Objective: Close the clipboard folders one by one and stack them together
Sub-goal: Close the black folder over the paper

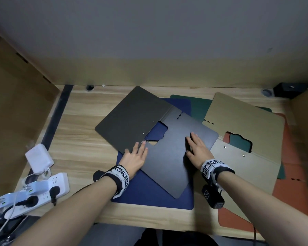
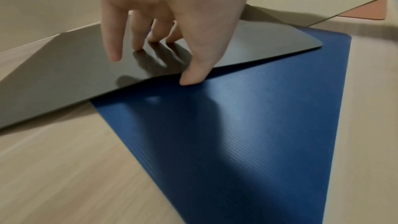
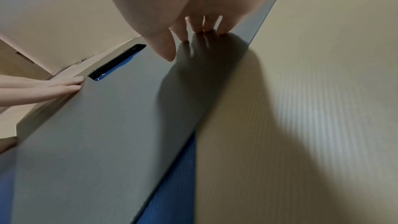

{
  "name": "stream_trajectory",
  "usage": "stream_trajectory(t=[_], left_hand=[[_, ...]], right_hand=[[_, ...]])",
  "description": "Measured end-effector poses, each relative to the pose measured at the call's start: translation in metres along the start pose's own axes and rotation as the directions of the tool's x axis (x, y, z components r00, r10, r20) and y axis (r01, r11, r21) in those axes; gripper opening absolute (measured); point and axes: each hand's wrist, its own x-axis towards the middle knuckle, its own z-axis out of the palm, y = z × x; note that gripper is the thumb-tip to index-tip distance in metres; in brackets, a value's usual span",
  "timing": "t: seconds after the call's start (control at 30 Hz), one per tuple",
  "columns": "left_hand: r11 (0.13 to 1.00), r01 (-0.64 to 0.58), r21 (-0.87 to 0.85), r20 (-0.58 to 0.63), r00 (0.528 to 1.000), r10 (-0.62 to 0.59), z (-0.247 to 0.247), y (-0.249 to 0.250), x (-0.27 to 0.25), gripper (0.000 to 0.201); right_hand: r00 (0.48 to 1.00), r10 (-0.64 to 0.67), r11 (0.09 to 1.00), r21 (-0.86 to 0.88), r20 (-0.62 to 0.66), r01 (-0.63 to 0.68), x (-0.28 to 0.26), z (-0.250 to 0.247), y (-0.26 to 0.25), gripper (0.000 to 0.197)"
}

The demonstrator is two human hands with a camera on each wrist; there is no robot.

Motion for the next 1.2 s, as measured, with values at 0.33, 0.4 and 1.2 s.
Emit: stream_trajectory(t=[0.33,0.4,1.2], left_hand=[[0.983,0.042,-0.178,-0.001,0.999,-0.043,0.001,0.01,-0.013,0.094],[0.958,0.034,-0.284,0.014,0.999,-0.031,-0.006,-0.011,-0.022,0.088],[-0.292,-0.498,-0.817,-0.273,0.779,-0.565,-0.203,-0.144,-0.133,0.039]], right_hand=[[0.999,0.004,1.0,0.014,0.034,-0.005,-0.029,-0.006,-0.004,0.06],[0.999,-0.037,0.999,-0.023,0.017,0.037,-0.036,-0.019,-0.008,0.056],[0.832,0.203,0.855,0.507,-0.516,0.106,-0.062,-0.229,-0.108,0.066]])
